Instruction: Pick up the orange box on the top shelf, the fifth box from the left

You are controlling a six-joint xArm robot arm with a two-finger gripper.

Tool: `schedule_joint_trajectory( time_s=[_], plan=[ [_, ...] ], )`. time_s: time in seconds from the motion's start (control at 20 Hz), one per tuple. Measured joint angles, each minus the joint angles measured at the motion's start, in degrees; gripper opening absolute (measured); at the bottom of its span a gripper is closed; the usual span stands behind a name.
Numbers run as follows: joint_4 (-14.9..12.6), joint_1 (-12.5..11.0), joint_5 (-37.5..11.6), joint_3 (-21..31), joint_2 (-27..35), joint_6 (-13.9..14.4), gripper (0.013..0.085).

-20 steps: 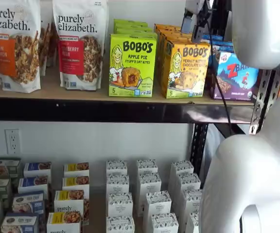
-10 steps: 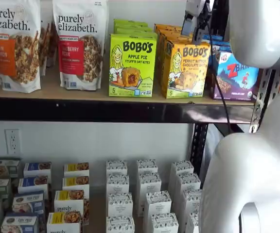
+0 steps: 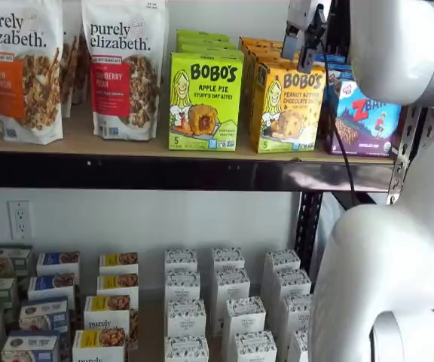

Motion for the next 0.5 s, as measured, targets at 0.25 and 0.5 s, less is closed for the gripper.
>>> schedule_joint_trajectory(
  time_s=[0.25, 0.5],
  plan=[
    [-0.6, 0.1, -0.1, 0.2, 0.6, -0.2, 0.085],
    [-1.3, 0.2, -1.0, 2.6, -0.1, -0.4, 0.085]
  ],
)
